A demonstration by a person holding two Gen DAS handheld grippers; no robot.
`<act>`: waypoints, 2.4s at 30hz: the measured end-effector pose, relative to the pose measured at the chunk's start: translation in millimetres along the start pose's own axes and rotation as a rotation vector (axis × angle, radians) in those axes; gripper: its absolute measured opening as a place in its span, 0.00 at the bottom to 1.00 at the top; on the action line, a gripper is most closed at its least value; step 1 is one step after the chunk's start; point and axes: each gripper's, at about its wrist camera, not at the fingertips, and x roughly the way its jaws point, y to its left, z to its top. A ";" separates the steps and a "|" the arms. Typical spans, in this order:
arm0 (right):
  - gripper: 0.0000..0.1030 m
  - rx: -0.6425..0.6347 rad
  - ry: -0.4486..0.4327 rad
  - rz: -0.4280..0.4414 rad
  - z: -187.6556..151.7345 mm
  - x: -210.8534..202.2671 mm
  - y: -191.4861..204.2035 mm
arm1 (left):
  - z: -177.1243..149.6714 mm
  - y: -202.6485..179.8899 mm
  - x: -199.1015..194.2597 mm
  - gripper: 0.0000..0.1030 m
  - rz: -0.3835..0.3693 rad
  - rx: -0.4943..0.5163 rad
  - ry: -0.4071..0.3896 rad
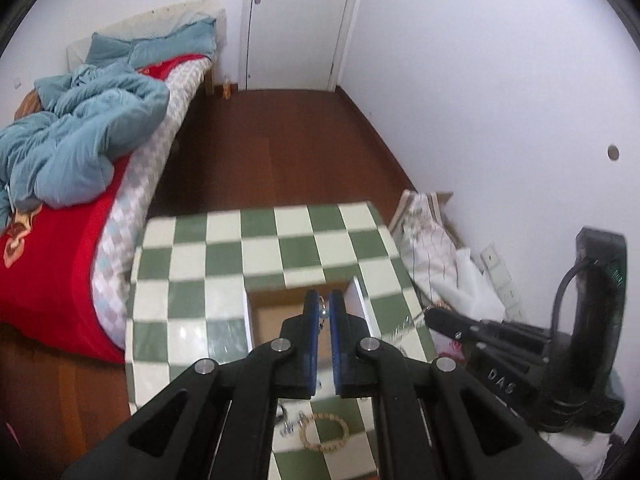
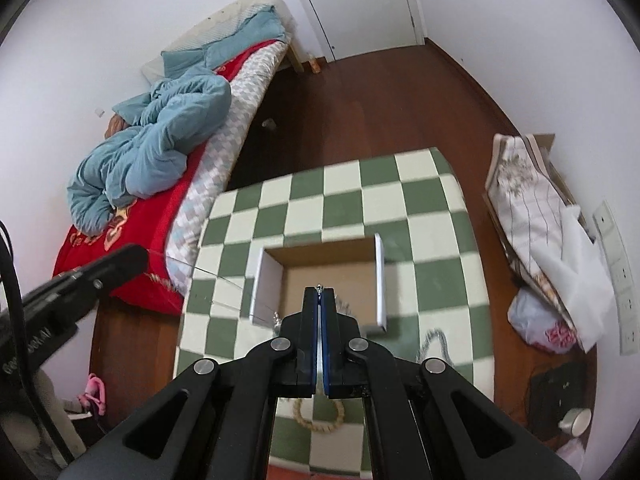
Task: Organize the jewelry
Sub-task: 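Carry the held silver pieces in both tools over the white cardboard box, then open both tools to drop the silver pieces into the box, then withdraw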
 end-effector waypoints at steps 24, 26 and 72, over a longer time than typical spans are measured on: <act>0.02 -0.072 0.293 -0.150 49.0 181.1 -12.8 | -8.2 57.9 174.1 0.03 0.097 -0.122 0.344; 0.02 -0.067 0.317 -0.149 48.0 187.8 -14.0 | -8.1 60.9 177.5 0.07 0.119 -0.133 0.361; 1.00 -0.086 0.023 -0.302 -63.8 54.7 6.4 | -114.6 52.1 42.4 1.00 0.401 -0.113 0.014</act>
